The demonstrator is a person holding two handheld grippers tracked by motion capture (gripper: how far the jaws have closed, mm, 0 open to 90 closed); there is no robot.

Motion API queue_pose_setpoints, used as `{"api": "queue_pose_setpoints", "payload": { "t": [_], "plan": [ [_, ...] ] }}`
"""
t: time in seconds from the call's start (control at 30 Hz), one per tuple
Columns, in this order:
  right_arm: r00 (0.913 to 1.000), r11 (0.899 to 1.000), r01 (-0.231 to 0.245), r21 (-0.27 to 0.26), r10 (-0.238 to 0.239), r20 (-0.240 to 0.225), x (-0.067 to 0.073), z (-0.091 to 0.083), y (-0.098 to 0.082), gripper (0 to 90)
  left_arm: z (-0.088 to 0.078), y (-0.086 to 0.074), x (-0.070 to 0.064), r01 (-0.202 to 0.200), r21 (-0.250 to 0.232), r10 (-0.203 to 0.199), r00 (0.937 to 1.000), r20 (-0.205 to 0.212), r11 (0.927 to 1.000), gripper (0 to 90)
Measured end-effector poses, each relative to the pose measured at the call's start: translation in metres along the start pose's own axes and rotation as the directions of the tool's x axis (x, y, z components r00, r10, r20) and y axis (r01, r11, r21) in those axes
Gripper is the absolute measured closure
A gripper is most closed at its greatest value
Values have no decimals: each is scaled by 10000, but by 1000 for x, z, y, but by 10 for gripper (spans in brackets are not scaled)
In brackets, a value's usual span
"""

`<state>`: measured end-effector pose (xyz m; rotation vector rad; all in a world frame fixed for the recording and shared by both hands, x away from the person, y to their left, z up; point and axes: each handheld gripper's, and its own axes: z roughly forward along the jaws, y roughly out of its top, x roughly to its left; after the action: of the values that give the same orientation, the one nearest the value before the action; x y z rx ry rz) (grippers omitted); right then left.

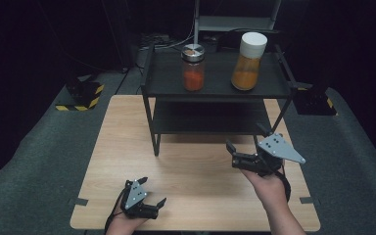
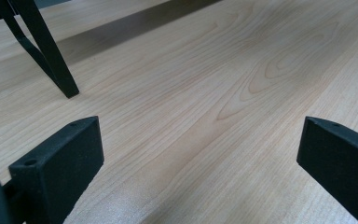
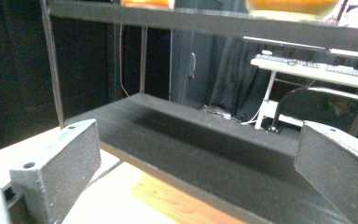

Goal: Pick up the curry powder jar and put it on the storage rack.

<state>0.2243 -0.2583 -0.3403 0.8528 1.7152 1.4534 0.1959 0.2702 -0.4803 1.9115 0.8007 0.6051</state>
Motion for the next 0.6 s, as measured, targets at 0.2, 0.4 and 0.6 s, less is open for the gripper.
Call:
{"api": "queue_pose_setpoints", "payload": {
  "t": [0.2,0.4,0.6],
  "plan": [
    [10000,9996,-89,265,90,-43,2,-2,-15,0,0,1,-1,-90,44,90,10000,-19,9999,8],
    [9997,9983,-229,528,232,-43,2,-3,-30,0,1,2,-3,-204,79,204,9998,-36,9998,9],
    [9996,9968,-255,752,265,-129,3,-5,-45,0,1,2,-3,-205,80,205,9998,-53,9998,10]
  ]
}}
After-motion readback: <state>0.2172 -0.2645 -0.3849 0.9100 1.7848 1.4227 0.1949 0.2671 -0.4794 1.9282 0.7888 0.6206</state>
